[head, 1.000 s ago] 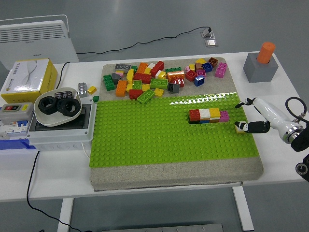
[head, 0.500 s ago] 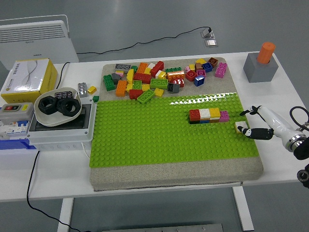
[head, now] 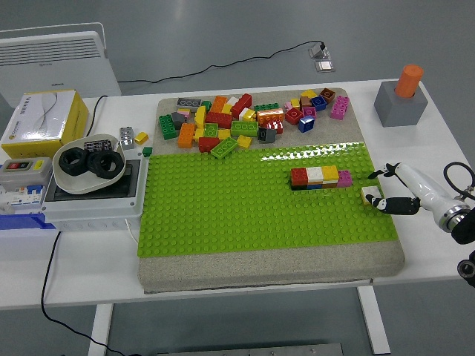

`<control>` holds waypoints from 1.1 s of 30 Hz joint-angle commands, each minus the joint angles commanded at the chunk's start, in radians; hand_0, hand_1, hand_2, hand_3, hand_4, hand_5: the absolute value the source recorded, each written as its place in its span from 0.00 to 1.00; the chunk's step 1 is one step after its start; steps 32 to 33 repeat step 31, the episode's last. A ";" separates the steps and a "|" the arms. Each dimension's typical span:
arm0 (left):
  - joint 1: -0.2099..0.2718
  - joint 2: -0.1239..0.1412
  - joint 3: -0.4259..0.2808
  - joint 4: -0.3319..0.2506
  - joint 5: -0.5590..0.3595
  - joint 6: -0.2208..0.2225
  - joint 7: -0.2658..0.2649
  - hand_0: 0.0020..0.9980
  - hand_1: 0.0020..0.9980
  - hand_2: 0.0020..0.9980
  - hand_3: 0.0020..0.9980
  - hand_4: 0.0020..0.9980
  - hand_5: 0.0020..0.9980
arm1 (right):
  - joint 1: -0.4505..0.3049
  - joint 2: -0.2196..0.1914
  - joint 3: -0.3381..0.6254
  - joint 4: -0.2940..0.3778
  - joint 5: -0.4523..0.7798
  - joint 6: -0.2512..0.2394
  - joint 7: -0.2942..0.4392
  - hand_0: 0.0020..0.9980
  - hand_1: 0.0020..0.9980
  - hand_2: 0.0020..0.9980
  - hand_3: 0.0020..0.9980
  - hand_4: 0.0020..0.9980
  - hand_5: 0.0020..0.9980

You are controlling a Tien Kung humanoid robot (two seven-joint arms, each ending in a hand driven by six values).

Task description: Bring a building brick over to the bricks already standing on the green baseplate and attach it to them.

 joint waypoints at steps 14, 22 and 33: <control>-0.015 0.006 -0.007 0.000 0.069 -0.007 0.019 0.68 0.62 0.62 0.67 0.81 1.00 | 0.006 0.018 0.007 -0.004 -0.003 -0.004 -0.001 0.83 0.79 0.79 0.66 0.69 0.33; -0.029 0.016 -0.013 0.000 0.112 -0.038 0.038 0.68 0.61 0.61 0.67 0.82 1.00 | 0.008 0.020 0.011 -0.003 -0.005 -0.005 -0.003 0.83 0.79 0.78 0.66 0.69 0.34; -0.038 0.021 -0.020 0.000 0.131 -0.068 0.050 0.68 0.61 0.61 0.67 0.83 1.00 | 0.012 0.001 0.004 0.011 -0.019 -0.003 -0.009 0.83 0.79 0.78 0.66 0.69 0.36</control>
